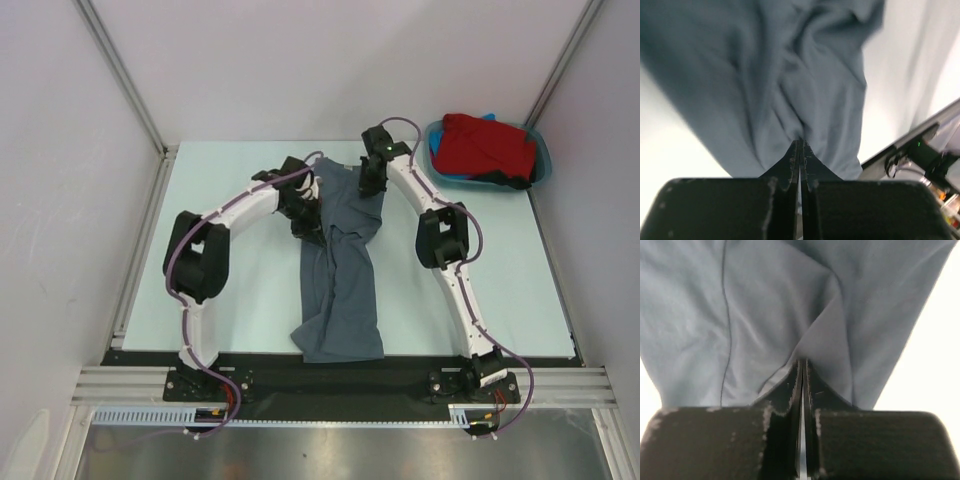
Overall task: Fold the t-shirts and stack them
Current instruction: Fold the tshirt
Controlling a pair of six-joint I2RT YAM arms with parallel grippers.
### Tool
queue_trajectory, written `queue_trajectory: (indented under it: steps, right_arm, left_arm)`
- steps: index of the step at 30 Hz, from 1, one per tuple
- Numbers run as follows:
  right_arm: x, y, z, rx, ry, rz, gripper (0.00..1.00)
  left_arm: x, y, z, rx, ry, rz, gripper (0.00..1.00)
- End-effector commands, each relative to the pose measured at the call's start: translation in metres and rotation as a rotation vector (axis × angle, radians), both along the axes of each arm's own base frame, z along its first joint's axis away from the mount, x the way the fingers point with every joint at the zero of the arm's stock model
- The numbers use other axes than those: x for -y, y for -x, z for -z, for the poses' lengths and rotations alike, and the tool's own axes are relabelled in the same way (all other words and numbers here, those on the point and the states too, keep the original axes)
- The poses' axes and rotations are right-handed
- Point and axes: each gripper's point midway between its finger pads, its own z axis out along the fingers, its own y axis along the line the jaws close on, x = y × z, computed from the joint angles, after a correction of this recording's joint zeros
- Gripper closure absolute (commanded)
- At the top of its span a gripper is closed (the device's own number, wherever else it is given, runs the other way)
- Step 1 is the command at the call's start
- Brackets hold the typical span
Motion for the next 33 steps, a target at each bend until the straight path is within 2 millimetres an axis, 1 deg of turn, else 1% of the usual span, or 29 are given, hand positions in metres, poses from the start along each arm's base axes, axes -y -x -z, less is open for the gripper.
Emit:
queue_trajectory:
  steps: [1, 3, 4, 6, 7, 8, 10, 11, 13, 15, 16, 18, 20, 21, 22, 23, 28, 30, 32, 33]
  right_arm:
    - [0.004, -0.023, -0.006, 0.091, 0.022, 0.037, 1.0]
    - [0.01, -0.025, -0.001, 0.089, 0.042, 0.044, 1.0]
    - [0.015, -0.024, 0.005, 0.079, 0.06, 0.053, 1.0]
    - [0.022, -0.021, 0.016, 0.051, 0.074, 0.055, 1.0]
    - [0.023, -0.017, 0.028, 0.025, 0.082, 0.051, 1.0]
    - [0.024, -0.017, 0.032, 0.019, 0.086, 0.048, 1.0]
    - [0.026, -0.016, 0.04, 0.003, 0.087, 0.044, 1.0]
    - [0.024, -0.014, 0.05, -0.011, 0.083, 0.04, 1.0]
    - [0.02, -0.021, 0.049, 0.001, 0.038, 0.037, 1.0]
    - [0.009, -0.026, 0.052, 0.01, -0.032, 0.019, 1.0]
    - [0.007, -0.03, 0.052, 0.015, -0.057, 0.018, 1.0]
    - [0.007, -0.04, 0.049, 0.047, -0.086, 0.028, 1.0]
    - [0.008, -0.057, 0.043, 0.102, -0.125, 0.047, 1.0]
    - [0.008, -0.061, 0.046, 0.113, -0.139, 0.055, 1.0]
    - [0.008, -0.072, 0.038, 0.148, -0.166, 0.075, 1.0]
    - [0.013, -0.077, 0.04, 0.153, -0.177, 0.093, 1.0]
    - [0.012, -0.093, 0.049, 0.193, -0.242, 0.102, 1.0]
    - [0.012, -0.097, 0.046, 0.202, -0.276, 0.1, 1.0]
    - [0.013, -0.102, 0.04, 0.226, -0.289, 0.097, 1.0]
    - [0.01, -0.103, 0.034, 0.234, -0.309, 0.081, 1.0]
  left_arm:
    - [0.009, 0.017, -0.038, 0.063, 0.061, 0.069, 1.0]
    - [0.009, 0.021, -0.037, 0.053, 0.054, 0.083, 1.0]
    - [0.008, 0.023, -0.037, 0.054, 0.054, 0.086, 1.0]
    - [0.007, 0.031, -0.026, 0.016, 0.055, 0.09, 1.0]
    - [0.008, 0.033, -0.023, 0.003, 0.059, 0.095, 0.99]
    - [0.008, 0.035, -0.015, -0.02, 0.056, 0.098, 1.0]
    - [0.009, 0.036, -0.011, -0.034, 0.06, 0.11, 1.0]
    - [0.01, 0.036, -0.008, -0.039, 0.057, 0.112, 1.0]
    - [0.01, 0.036, -0.006, -0.043, 0.064, 0.118, 1.0]
    - [0.011, 0.038, -0.002, -0.046, 0.063, 0.125, 1.0]
    - [0.009, 0.037, -0.001, -0.041, 0.06, 0.124, 1.0]
    - [0.008, 0.037, 0.0, -0.029, 0.049, 0.127, 1.0]
    - [0.007, 0.037, 0.0, -0.02, 0.039, 0.13, 1.0]
    - [0.005, 0.039, 0.001, -0.022, 0.035, 0.133, 1.0]
    - [0.006, 0.042, 0.001, -0.022, 0.033, 0.138, 1.0]
    - [0.003, 0.045, 0.003, -0.028, 0.023, 0.139, 1.0]
    - [0.0, 0.055, 0.004, -0.036, 0.006, 0.149, 1.0]
    - [0.0, 0.059, 0.006, -0.043, 0.002, 0.153, 1.0]
    - [0.0, 0.06, 0.005, -0.042, 0.001, 0.157, 1.0]
    - [0.002, 0.06, 0.005, -0.04, 0.001, 0.162, 1.0]
